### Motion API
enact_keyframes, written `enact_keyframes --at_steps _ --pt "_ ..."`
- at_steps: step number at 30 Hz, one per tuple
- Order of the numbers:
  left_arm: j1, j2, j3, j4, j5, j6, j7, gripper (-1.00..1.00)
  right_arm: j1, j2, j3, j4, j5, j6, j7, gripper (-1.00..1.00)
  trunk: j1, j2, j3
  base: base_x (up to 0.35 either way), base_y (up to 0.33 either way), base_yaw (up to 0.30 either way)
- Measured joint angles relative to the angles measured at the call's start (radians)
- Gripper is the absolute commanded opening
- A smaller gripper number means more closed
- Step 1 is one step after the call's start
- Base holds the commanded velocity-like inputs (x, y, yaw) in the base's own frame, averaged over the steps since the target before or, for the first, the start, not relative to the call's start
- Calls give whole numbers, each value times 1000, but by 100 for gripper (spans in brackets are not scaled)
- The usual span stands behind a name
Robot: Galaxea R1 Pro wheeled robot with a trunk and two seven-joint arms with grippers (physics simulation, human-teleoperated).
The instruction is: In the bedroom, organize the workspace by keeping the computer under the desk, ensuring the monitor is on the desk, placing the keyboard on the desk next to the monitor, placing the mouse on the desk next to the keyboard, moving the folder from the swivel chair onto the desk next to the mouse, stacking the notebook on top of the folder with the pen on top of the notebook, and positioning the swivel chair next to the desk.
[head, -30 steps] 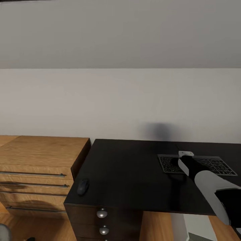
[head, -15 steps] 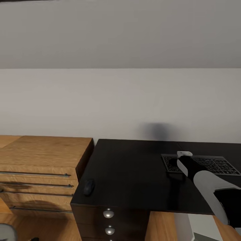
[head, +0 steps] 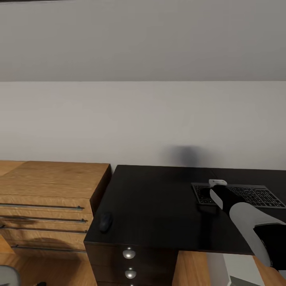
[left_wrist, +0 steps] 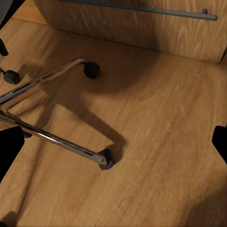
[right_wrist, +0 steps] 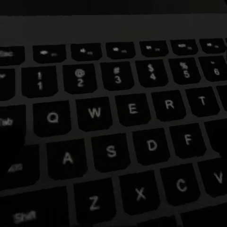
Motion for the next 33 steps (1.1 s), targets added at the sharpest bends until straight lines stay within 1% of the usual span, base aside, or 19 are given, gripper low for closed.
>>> enact_keyframes --at_steps 1,3,6,15,16,18,24,25,26,28,29,30,33 --pt "0 0 0 0 0 0 0 100 0 0 0 0 -3 0 1 100 0 0 0 0 0 0" --pt "0 0 0 0 0 0 0 100 0 0 -1 1 -1 0 37 100 0 0 0 0 0 0" --pt "0 1 0 0 0 0 0 100 0 0 -3 3 -6 -1 62 100 0 0 0 0 0 0" --pt "0 1 1 0 0 -1 0 100 0 0 -6 4 -11 0 83 100 0 0 0 0 0 0" --pt "0 1 0 0 0 -1 0 100 0 0 -6 5 -11 1 100 100 0 0 0 0 0 0" --pt "0 1 1 0 0 -1 0 100 0 0 -6 6 -13 1 108 100 0 0 0 0 0 0" --pt "0 1 1 0 0 0 0 100 0 -1 -10 7 -17 2 116 100 0 0 0 0 0 0" --pt "0 2 1 0 0 0 0 100 0 -1 -1 10 -16 2 124 100 0 0 0 0 0 0" --pt "0 2 1 0 0 1 0 100 0 -1 -4 9 -20 2 128 100 0 0 0 0 0 0" --pt "0 3 1 0 0 1 0 100 0 -3 -2 8 -7 6 148 100 0 0 0 0 0 0" --pt "0 3 1 0 0 1 0 100 0 -3 -3 5 -12 9 156 100 0 0 0 0 0 0" --pt "0 4 1 0 0 1 0 100 0 -4 -4 -2 -13 20 187 100 0 0 0 0 0 0" --pt "0 4 1 0 0 1 0 100 0 -5 -5 -5 -14 23 203 100 0 0 0 0 0 0"
